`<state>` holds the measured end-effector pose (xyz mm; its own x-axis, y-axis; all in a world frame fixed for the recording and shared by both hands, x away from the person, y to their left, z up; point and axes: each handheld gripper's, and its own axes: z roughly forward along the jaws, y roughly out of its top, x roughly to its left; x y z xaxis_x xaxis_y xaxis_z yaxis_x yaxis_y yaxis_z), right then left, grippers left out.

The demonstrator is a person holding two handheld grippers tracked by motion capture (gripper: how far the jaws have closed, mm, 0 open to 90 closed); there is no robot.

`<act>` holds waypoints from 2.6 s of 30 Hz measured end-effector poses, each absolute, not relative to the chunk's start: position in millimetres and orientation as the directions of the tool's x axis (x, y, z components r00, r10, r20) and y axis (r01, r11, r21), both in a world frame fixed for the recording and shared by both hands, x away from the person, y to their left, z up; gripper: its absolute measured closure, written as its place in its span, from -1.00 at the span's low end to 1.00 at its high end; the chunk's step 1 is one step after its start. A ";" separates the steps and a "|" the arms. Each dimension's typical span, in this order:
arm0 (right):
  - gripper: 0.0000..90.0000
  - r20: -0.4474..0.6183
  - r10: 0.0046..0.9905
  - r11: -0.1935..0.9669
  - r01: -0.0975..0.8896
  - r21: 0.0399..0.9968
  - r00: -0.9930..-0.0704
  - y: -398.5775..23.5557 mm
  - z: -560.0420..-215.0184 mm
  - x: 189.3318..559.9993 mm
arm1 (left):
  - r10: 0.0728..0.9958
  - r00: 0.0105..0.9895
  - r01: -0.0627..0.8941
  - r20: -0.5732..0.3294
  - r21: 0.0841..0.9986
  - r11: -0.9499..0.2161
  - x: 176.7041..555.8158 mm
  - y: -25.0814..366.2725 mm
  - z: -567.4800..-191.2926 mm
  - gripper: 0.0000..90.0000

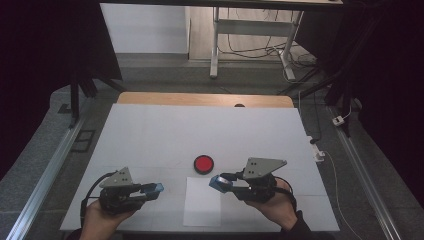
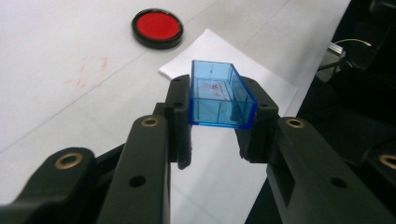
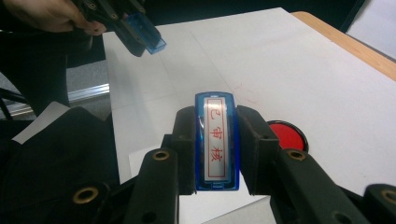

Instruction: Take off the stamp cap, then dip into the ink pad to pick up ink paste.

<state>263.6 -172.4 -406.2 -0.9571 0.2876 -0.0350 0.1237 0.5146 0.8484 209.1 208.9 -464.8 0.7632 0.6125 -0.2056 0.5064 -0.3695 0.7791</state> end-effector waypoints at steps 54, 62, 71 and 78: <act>0.56 0.018 0.365 0.517 0.218 0.827 -0.931 -168.1 -417.8 290.6 | 0.725 0.667 0.578 -0.171 0.733 -0.359 177.2 242.9 -479.1 0.52; 0.56 0.021 0.375 0.522 0.229 0.821 -0.927 -162.2 -418.7 300.3 | 0.726 0.666 0.580 -0.174 0.733 -0.356 177.3 243.2 -478.9 0.52; 0.56 0.015 0.388 0.544 0.242 0.803 -0.922 -151.8 -422.9 311.3 | 0.724 0.667 0.578 -0.176 0.735 -0.354 177.1 243.5 -478.9 0.52; 0.56 0.026 0.401 0.545 0.261 0.797 -0.916 -145.4 -427.2 318.6 | 0.724 0.668 0.578 -0.175 0.735 -0.355 177.2 243.5 -478.8 0.52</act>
<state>318.6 -145.4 -427.2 -0.9157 0.4009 0.0262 0.2613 0.5449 0.7968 177.2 243.5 -478.8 0.6676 0.7236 -0.1753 0.5778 -0.3550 0.7350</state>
